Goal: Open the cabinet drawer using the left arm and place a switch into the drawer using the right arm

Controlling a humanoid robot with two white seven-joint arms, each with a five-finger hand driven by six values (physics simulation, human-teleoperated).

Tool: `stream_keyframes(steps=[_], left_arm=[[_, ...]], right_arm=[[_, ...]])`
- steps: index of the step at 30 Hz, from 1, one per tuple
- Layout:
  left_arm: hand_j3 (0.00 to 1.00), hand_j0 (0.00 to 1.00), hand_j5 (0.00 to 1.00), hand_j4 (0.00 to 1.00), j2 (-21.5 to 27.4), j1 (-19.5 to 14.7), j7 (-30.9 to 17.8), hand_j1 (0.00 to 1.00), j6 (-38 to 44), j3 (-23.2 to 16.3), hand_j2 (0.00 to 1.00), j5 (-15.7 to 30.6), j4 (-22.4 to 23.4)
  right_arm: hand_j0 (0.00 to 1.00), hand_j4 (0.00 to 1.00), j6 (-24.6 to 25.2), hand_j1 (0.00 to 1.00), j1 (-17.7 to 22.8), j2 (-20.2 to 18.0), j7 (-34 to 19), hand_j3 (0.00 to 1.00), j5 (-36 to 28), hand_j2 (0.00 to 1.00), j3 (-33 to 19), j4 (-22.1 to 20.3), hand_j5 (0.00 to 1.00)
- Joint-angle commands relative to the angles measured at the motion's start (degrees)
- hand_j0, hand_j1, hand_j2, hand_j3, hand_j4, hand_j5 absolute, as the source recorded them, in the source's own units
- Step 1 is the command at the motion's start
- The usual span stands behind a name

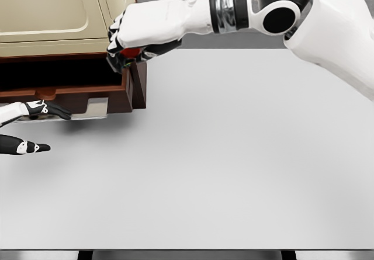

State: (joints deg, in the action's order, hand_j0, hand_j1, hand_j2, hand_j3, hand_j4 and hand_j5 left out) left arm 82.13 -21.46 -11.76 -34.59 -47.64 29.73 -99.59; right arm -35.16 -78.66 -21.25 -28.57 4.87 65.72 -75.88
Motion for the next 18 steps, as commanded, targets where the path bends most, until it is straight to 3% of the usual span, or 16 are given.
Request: stream_keyframes(steps=[1,4,10,18], left_arm=[[0.76,0.76,0.76,0.76,0.3,0.0,-0.5,0.76,-0.4,-0.5,0.76,-1.3,-0.3],[0.76,0.76,0.76,0.76,0.7,0.4,-0.5,0.76,-0.4,-0.4,0.76,-1.3,-0.5],[0.75,0.75,0.75,0.75,1.3,0.5,-0.5,0.75,-0.4,-0.3,0.75,-1.3,-0.9],[0.75,0.75,0.75,0.75,1.5,0.5,-0.4,0.75,-0.4,-0.3,0.75,-1.2,-1.0]], right_arm=[[0.46,0.46,0.2,0.46,0.0,0.2,0.1,0.46,-0.3,0.46,-0.1,-0.2,0.46],[0.46,0.46,0.2,0.46,-0.3,0.5,0.0,0.46,-0.3,0.46,0.1,0.2,0.46],[0.46,0.46,0.2,0.46,-0.4,1.6,-0.5,0.46,-0.1,0.46,1.3,6.1,0.46],[0.46,0.46,0.2,0.46,-1.4,3.2,-0.9,0.46,-0.1,0.46,1.4,5.9,0.46]])
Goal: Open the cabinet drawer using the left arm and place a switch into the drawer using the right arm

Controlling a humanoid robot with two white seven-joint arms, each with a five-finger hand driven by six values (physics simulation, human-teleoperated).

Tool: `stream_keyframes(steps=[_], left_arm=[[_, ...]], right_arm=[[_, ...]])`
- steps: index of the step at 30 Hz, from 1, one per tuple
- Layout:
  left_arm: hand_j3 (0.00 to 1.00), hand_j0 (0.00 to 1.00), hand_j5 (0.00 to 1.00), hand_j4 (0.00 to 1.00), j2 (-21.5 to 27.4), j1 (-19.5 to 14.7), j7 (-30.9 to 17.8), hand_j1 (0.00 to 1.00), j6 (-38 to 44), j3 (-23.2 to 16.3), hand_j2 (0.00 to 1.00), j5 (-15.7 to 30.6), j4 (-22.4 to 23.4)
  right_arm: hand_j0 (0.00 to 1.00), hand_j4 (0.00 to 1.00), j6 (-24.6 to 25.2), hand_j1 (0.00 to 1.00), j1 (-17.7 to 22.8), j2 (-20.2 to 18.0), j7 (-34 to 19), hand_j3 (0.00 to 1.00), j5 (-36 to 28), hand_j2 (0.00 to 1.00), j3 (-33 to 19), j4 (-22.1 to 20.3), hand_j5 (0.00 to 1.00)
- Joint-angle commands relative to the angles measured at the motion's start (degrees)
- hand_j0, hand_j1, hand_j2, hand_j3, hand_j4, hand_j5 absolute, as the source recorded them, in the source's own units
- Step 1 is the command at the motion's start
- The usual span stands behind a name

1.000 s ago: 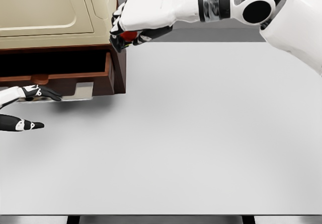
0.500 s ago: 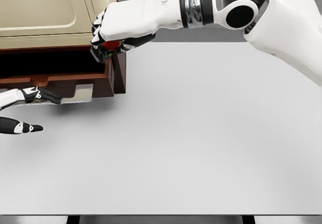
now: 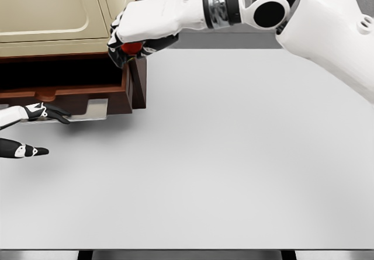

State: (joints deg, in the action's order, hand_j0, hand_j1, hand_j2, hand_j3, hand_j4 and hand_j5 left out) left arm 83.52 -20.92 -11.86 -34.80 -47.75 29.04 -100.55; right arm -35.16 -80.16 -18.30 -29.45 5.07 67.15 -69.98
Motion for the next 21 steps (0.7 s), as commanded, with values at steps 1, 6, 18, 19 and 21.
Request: stream_keyframes(steps=[1,6,18,19,21], left_arm=[[0.75,0.75,0.75,0.75,0.2,0.0,-0.3,0.75,-0.2,0.2,0.75,-0.2,-0.1],[0.77,0.77,0.77,0.77,0.2,0.2,-0.1,0.77,-0.2,1.5,0.77,-0.2,0.2],[0.77,0.77,0.77,0.77,0.7,0.2,0.1,0.77,-0.2,3.0,0.77,0.3,0.5],[0.77,0.77,0.77,0.77,0.6,0.1,0.1,0.77,-0.2,3.1,0.77,0.4,0.7],[0.77,0.77,0.77,0.77,0.6,0.2,0.1,0.77,-0.2,3.8,0.77,0.4,0.6]], right_arm=[[0.46,0.46,0.2,0.46,-0.1,1.2,-0.1,0.46,-0.3,0.46,0.3,0.2,0.46],[0.46,0.46,0.2,0.46,-0.4,2.8,-0.2,0.46,-0.2,0.46,0.7,0.7,0.46],[0.75,0.75,0.2,0.75,-0.3,-2.4,0.2,0.75,0.1,0.75,-0.5,-13.2,0.75],[0.71,0.71,0.2,0.71,-0.3,-5.4,0.3,0.71,0.0,0.71,-0.5,-15.3,0.71],[0.78,0.78,0.2,0.78,-0.4,-11.1,0.3,0.78,-0.1,0.78,-0.4,-17.8,0.78]])
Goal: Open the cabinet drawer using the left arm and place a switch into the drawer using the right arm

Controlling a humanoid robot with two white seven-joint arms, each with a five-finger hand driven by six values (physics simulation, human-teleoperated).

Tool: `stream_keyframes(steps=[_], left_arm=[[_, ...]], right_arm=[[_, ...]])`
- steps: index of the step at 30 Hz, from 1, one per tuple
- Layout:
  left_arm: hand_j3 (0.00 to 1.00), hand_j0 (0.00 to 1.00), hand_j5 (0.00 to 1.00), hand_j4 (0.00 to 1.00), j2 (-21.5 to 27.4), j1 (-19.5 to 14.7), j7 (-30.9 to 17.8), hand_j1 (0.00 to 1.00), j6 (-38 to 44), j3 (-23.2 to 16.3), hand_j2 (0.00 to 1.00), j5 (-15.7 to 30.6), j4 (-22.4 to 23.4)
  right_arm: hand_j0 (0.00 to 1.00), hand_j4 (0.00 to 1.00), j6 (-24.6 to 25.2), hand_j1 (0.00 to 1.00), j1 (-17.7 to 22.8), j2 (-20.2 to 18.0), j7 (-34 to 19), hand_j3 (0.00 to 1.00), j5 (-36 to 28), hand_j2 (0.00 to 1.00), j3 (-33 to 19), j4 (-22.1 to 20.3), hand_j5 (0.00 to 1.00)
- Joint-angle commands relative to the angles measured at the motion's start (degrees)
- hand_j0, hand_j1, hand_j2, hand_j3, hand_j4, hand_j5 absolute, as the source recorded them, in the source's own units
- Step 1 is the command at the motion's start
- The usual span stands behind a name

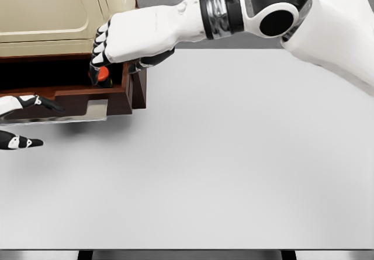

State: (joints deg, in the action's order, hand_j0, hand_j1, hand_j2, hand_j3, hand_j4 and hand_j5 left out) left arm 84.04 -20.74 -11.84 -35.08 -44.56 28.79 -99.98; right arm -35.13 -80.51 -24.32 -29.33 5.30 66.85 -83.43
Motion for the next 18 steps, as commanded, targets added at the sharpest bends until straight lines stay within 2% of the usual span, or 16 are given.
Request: stream_keyframes(steps=[1,2,4,5,6,7,9,12,15,18], left_arm=[[0.77,0.77,0.77,0.77,0.2,0.0,0.1,0.77,0.1,0.6,0.77,0.7,0.0],[0.76,0.76,0.76,0.76,0.2,0.0,0.1,0.76,0.1,1.1,0.76,0.7,0.0],[0.76,0.76,0.76,0.76,0.1,0.0,0.0,0.76,0.1,1.5,0.76,0.7,-0.1],[0.75,0.75,0.75,0.75,0.1,0.0,0.0,0.75,0.1,2.1,0.75,0.6,-0.2],[0.74,0.74,0.74,0.74,0.1,0.0,-0.1,0.74,0.1,2.3,0.74,0.6,-0.2],[0.73,0.73,0.73,0.73,0.1,0.0,-0.1,0.73,0.1,2.5,0.73,0.6,-0.4],[0.72,0.72,0.72,0.72,0.1,0.1,-0.4,0.72,0.1,4.0,0.72,0.5,-0.8],[0.69,0.69,0.69,0.69,0.0,0.0,-0.8,0.69,0.1,4.0,0.69,0.3,-1.0],[0.66,0.66,0.66,0.66,-0.1,0.0,-1.8,0.66,0.1,5.4,0.66,0.3,-1.0],[0.66,0.66,0.66,0.66,-0.2,-0.1,-1.9,0.66,0.1,6.6,0.66,0.0,-1.0]], right_arm=[[0.84,0.84,0.1,0.84,0.1,-8.7,0.1,0.84,-0.4,0.84,0.1,-5.5,0.84],[0.85,0.85,0.1,0.85,0.1,-14.2,1.4,0.85,-0.5,0.85,0.2,-6.7,0.85],[0.94,0.94,0.1,0.94,0.7,-27.1,5.7,0.94,-0.5,0.94,1.3,-8.7,0.94],[0.94,0.94,0.1,0.94,0.8,-31.4,6.6,0.94,-0.5,0.94,3.0,-8.7,0.94],[1.0,1.0,0.1,1.0,0.8,-36.0,6.7,1.0,-0.5,1.0,3.9,-8.4,1.0],[1.0,1.0,0.1,1.0,2.4,-41.7,6.7,1.0,-0.5,1.0,4.4,-8.7,1.0],[1.0,1.0,0.1,1.0,4.7,-43.3,6.7,1.0,-0.5,1.0,5.3,-9.1,1.0],[1.0,1.0,0.1,1.0,4.9,-43.2,6.6,1.0,-0.4,1.0,6.6,-9.0,1.0],[1.0,1.0,0.1,1.0,4.0,-41.6,6.9,1.0,-0.5,1.0,6.2,-10.5,1.0],[1.0,1.0,0.1,1.0,2.2,-36.7,7.0,1.0,-0.5,1.0,6.1,-10.9,1.0]])
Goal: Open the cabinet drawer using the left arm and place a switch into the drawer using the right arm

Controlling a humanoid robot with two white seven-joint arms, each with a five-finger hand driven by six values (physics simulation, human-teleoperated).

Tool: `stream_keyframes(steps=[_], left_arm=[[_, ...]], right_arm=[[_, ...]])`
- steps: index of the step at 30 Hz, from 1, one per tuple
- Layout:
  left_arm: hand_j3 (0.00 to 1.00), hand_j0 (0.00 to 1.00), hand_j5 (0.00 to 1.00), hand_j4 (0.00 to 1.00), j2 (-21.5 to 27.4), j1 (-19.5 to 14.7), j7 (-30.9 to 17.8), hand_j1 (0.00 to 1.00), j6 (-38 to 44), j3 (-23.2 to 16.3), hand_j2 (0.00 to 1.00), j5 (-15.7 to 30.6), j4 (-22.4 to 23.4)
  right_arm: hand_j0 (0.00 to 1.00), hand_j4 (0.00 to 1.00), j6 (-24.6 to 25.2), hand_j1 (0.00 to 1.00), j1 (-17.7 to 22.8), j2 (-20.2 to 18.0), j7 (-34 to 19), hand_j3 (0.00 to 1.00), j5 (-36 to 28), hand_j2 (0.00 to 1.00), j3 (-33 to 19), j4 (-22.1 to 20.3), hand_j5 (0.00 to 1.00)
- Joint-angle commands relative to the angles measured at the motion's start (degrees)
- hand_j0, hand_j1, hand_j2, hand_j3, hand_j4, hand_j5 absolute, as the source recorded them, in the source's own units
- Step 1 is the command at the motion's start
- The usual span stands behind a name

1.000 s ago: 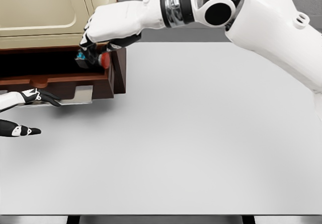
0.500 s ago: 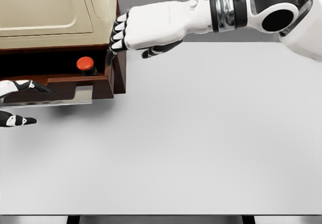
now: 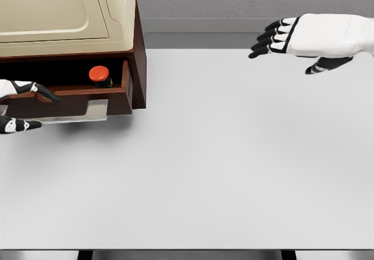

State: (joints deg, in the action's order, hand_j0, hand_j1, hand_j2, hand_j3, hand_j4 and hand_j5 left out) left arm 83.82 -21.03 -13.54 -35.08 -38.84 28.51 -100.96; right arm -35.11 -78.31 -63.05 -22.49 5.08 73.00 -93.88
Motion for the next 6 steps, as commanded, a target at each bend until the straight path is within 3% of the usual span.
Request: stream_keyframes(steps=[1,6], left_arm=[[0.66,0.66,0.66,0.66,0.0,-0.1,-0.2,0.66,0.1,1.0,0.66,0.2,0.0],[0.66,0.66,0.66,0.66,1.1,-0.3,-0.2,0.66,0.1,2.2,0.66,0.1,0.0]], right_arm=[[1.0,1.0,0.1,1.0,0.0,2.1,0.1,1.0,-0.3,1.0,0.0,-0.4,1.0],[1.0,1.0,0.1,1.0,3.0,1.4,0.0,1.0,-0.3,1.0,0.0,-0.2,1.0]])
